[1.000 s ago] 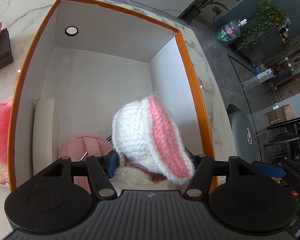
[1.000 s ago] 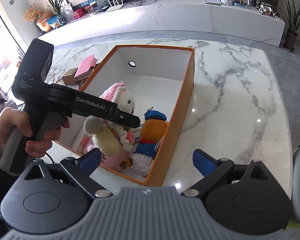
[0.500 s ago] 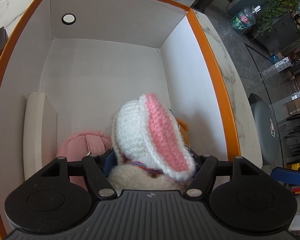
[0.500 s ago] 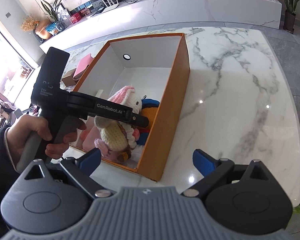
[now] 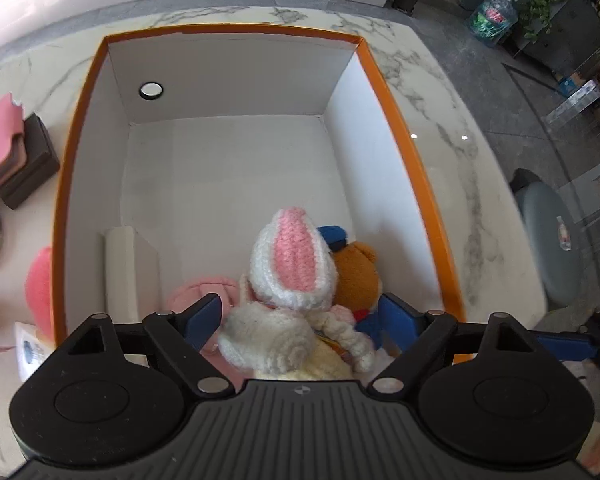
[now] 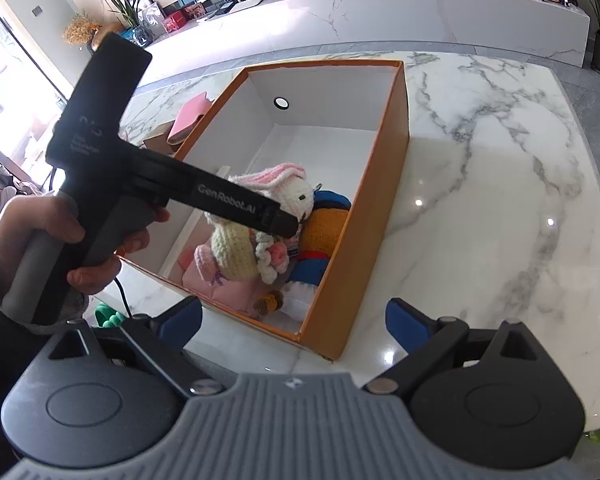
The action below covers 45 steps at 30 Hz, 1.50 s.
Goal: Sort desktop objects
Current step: 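Lower the crocheted bunny into the box and open the left tool, then withdraw both tools from the box toward the remaining items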
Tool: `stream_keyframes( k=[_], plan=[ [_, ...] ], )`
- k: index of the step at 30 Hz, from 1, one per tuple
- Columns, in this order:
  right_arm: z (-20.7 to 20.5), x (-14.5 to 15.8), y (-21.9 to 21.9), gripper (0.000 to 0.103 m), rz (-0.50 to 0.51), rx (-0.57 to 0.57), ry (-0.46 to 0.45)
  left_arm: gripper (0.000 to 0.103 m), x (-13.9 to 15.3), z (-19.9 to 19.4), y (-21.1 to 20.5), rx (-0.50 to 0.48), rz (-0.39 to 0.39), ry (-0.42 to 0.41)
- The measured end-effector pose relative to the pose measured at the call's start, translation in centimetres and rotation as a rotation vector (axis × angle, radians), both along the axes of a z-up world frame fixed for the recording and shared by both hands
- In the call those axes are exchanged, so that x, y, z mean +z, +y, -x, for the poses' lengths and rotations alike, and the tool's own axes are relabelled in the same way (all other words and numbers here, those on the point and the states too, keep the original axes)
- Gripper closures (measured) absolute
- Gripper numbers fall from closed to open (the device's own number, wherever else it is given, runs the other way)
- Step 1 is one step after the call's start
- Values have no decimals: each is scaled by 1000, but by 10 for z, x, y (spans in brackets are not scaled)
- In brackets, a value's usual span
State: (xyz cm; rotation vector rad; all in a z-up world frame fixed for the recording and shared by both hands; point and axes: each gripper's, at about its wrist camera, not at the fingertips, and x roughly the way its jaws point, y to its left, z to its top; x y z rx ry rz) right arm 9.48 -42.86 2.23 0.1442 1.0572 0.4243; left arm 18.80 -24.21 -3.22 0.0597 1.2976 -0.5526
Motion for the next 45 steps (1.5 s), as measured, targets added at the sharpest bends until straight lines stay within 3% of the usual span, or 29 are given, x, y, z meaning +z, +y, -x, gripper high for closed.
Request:
stream_keyframes(
  k=[3, 6, 9, 18, 21, 25, 29, 37, 42, 45],
  plan=[
    [1, -1, 2, 5, 9, 8, 4, 0, -2, -3, 9, -22, 114, 92],
    [2, -1, 3, 5, 8, 10, 4, 0, 4, -4, 16, -25, 200, 88],
    [2, -1, 3, 5, 5, 7, 5, 0, 12, -7, 26, 32, 297, 80],
    [-1, 3, 10, 5, 5, 14, 4, 0, 35, -13, 42, 57, 348, 20],
    [-4, 9, 17, 5, -2, 15, -8, 0, 46, -6, 64, 101, 334, -47],
    [-10, 23, 36, 4, -33, 45, -48, 0, 66, 15, 122, 235, 224, -232],
    [-15, 36, 65, 5, -43, 118, -92, 0, 76, 39, 183, 295, 135, -314],
    [-29, 44, 150, 5, -19, 322, -154, 0, 51, 75, 289, 393, 129, -304],
    [-44, 39, 193, 5, 64, 509, -204, 0, 19, 82, 302, 381, 148, -286],
    [-58, 32, 213, 5, 123, 620, -222, 0, 0, 84, 285, 297, 178, -263]
  ],
)
